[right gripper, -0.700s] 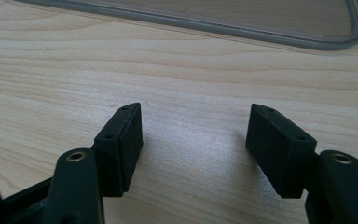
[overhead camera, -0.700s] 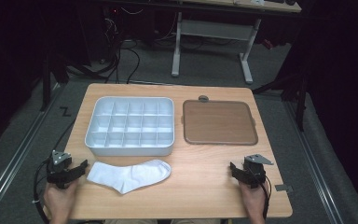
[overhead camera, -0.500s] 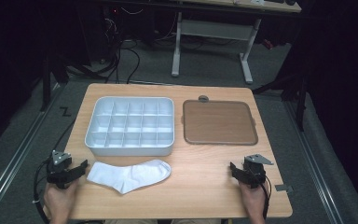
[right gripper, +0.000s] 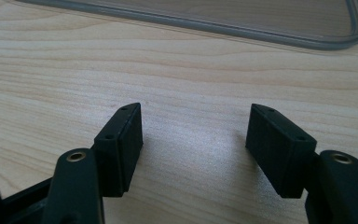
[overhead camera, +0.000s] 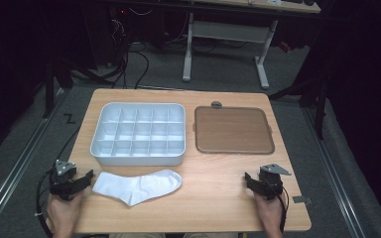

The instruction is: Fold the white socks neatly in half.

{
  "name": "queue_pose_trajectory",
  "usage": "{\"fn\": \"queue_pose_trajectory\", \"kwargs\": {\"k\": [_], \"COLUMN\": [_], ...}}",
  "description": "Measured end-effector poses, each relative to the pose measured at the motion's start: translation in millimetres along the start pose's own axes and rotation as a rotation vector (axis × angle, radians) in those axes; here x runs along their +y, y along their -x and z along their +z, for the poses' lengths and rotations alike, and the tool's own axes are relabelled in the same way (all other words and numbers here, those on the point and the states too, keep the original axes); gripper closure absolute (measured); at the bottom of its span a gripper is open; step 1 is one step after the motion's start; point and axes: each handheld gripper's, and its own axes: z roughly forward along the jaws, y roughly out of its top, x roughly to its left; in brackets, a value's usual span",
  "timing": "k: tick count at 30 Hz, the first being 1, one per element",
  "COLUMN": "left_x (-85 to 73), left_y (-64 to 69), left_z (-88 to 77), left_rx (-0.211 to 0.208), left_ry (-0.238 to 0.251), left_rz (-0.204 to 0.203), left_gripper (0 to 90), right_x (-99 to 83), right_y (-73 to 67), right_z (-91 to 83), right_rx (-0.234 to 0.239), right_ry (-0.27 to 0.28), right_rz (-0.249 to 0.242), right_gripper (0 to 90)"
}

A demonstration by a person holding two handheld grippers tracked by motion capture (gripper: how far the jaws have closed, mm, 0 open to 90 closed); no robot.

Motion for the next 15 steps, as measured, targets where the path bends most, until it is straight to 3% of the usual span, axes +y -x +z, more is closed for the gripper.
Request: {"fn": "queue_pose_trajectory", "kwargs": {"k": [8,15], "left_x": [-0.8,-1.4], "left_y": [1.5,2.6], "left_z": [-2.1,-2.0], "left_rx": [-0.029,-0.036], "left_ry": [-0.008,-0.017], "left_rz": [0.006,0.002], "left_gripper": [43.1,36.1], "right_x": [0.0,-0.1], "right_y": [-0.3,-0.3], "right_z": [-0.3,-0.3], "right_rx": [0.019,0.019], "right_ry": [0.002,0.003], "right_rz": [-0.013,-0.013], "right_gripper": [39.6,39.9]}}
